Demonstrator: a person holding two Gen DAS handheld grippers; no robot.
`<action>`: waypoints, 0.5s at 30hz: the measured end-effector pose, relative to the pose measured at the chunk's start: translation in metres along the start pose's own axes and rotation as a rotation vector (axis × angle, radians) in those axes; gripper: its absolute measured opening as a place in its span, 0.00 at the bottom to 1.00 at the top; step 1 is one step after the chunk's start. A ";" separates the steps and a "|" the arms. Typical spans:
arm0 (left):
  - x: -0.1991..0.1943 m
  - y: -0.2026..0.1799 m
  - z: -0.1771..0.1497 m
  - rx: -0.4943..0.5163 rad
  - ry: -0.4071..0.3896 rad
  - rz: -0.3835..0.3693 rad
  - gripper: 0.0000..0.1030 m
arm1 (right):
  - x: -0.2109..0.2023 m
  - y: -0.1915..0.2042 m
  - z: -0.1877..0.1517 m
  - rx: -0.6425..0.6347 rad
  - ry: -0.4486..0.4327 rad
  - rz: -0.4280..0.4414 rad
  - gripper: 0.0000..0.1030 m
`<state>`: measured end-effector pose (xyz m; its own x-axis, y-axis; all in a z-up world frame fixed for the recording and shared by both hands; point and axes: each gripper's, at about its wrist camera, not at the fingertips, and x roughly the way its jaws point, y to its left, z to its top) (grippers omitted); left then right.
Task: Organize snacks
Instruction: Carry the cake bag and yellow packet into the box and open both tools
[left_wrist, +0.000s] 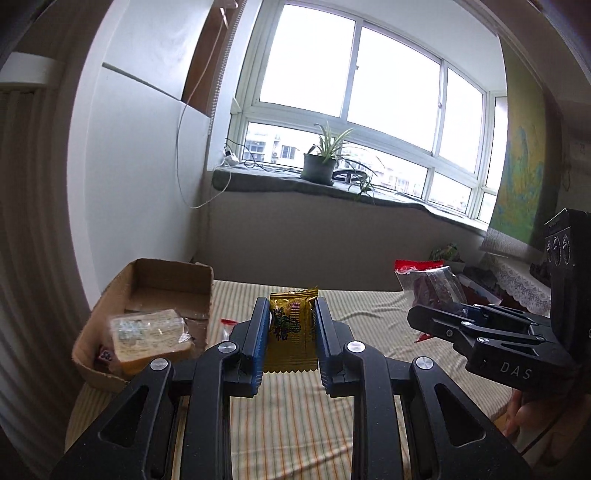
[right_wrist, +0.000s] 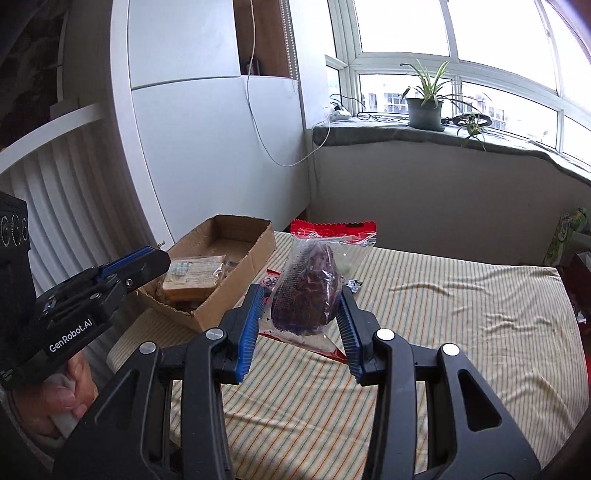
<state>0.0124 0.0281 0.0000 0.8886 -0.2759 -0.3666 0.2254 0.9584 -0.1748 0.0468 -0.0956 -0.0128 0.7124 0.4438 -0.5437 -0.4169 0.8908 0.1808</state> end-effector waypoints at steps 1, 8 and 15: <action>0.001 0.005 -0.002 -0.010 0.001 0.006 0.21 | 0.007 0.004 0.001 -0.007 0.009 0.006 0.41; 0.008 0.056 -0.010 -0.080 0.024 0.074 0.21 | 0.064 0.035 0.015 -0.056 0.075 0.074 0.41; 0.016 0.116 -0.009 -0.144 0.032 0.180 0.21 | 0.120 0.078 0.032 -0.120 0.107 0.180 0.41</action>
<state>0.0492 0.1345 -0.0348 0.8958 -0.1052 -0.4319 0.0028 0.9729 -0.2311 0.1176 0.0304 -0.0381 0.5592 0.5758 -0.5964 -0.6003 0.7774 0.1878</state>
